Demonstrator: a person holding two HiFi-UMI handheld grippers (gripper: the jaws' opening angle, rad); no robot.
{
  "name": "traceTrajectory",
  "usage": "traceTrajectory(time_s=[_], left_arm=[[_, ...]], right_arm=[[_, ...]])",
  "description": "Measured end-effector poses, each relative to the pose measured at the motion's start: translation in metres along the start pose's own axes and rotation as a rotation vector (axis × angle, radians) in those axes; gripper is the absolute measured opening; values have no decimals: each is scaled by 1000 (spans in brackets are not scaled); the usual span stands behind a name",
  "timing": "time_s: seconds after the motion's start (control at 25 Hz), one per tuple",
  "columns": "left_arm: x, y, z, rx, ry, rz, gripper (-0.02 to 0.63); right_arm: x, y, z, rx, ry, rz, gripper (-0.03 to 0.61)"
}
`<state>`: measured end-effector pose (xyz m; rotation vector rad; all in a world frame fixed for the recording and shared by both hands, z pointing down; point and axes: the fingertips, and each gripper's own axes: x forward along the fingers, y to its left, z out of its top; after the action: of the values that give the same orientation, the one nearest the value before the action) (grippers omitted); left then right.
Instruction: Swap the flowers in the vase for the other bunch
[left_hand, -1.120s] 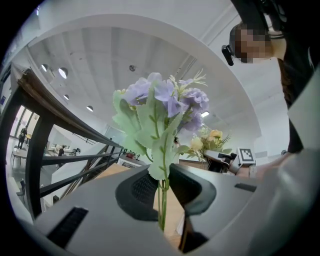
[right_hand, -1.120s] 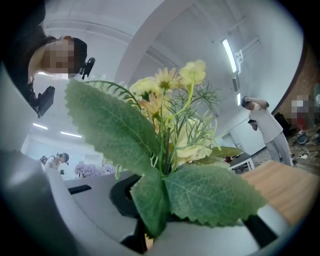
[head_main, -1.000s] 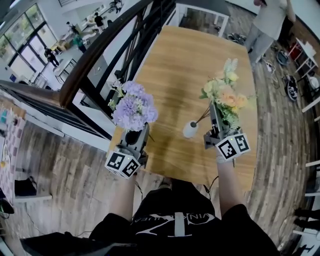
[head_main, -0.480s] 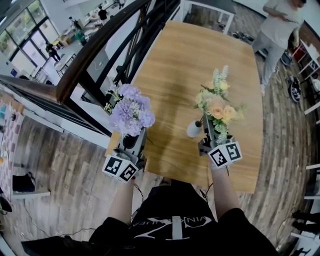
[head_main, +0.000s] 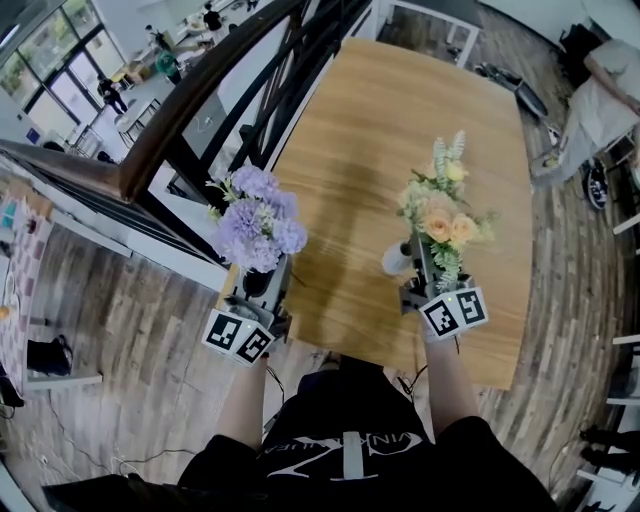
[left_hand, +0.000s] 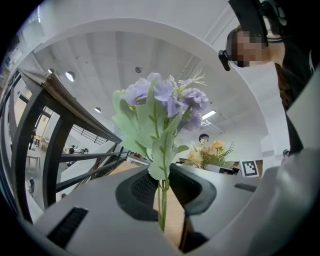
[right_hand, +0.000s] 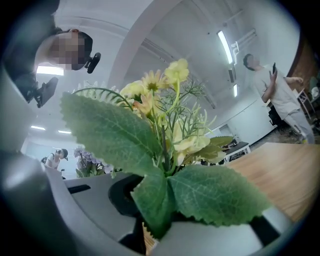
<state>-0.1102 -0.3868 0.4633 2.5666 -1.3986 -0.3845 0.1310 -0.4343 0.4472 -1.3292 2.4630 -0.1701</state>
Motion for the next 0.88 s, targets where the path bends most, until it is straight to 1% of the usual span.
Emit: traceTrajectory(time_s=[0.16, 0.44, 0.68, 0.88], left_arm=[[0, -1, 5, -5, 1, 3, 69], [5, -6, 14, -18, 8, -12, 69], [5, -13, 20, -26, 7, -17, 69], [-1, -17, 21, -32, 8, -21, 69]], right_arm=[[-4, -1, -2, -19, 44, -16, 95], [-10, -5, -14, -45, 154, -85, 138], [-15, -6, -17, -54, 219, -115, 154], [-22, -2, -19, -98, 263, -137, 184]])
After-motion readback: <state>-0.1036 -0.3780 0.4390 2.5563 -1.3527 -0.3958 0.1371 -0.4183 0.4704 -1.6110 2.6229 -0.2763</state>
